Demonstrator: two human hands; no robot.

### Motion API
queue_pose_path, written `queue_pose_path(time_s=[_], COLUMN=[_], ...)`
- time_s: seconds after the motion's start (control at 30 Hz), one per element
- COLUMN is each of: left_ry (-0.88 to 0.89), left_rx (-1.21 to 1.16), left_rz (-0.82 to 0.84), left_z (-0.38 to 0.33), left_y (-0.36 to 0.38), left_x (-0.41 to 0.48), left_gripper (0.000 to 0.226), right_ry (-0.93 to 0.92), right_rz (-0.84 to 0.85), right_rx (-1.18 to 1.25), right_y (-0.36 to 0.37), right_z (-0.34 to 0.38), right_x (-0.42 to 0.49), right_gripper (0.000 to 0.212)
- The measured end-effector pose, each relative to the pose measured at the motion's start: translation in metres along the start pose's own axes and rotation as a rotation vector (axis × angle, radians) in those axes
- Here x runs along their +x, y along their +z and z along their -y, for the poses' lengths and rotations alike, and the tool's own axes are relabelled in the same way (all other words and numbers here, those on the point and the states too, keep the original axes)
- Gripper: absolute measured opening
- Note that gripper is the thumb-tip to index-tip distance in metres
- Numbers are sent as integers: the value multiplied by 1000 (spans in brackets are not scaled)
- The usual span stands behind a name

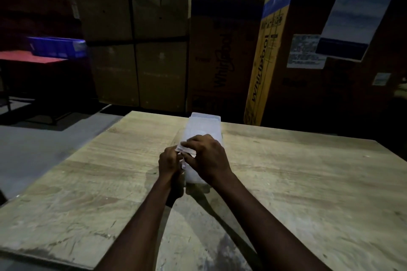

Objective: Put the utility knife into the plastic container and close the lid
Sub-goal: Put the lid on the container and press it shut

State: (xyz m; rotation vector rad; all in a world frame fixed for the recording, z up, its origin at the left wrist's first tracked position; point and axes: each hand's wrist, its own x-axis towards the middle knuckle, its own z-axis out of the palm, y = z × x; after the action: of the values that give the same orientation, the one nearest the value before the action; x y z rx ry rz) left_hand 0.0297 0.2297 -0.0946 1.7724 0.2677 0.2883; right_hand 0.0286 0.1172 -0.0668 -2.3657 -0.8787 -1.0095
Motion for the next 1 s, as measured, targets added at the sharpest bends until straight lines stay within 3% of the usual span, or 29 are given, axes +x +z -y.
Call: queue_pose_path(time_s=[0.1,0.17,0.2,0.33,0.43,0.6,0.7,0.77,0.87,1.0], left_ry=[-27,-9,82,125,200,307,218,44,-132,-128], left_rx=[-105,61,116,189,256,238,102,-97,-316,-347], left_rz=[4,-9,-19,86,70,59,78,65,30,33], left_z=[8,24,24,-2,0,2,-1,-5,-5,-6], left_y=[-4,-7,-8,-8,-11,-11,-8,-5,-2,-3], left_x=[8,19,17,-2,5,3,2,3,6,5], left_gripper=[52,58,58,53,40,68,50,31,25,22], right_ry=[6,13,20,32,20,-10,0,103,385,730], right_rz=[29,54,62,66,88,111,134,87,-62,101], right_rx=[5,21,45,96,116,109,111,158,70,43], right_y=[-2,-2,-2,-7,-10,-13,-16,-20,-26,-30], right_z=[3,2,1,-6,-7,-2,-2,-7,-20,-44], right_x=[-3,-7,-10,-16,-18,-25,-30,-28,-21,-21], right_gripper=[24,23,23,24,26,23,22,19,20,35])
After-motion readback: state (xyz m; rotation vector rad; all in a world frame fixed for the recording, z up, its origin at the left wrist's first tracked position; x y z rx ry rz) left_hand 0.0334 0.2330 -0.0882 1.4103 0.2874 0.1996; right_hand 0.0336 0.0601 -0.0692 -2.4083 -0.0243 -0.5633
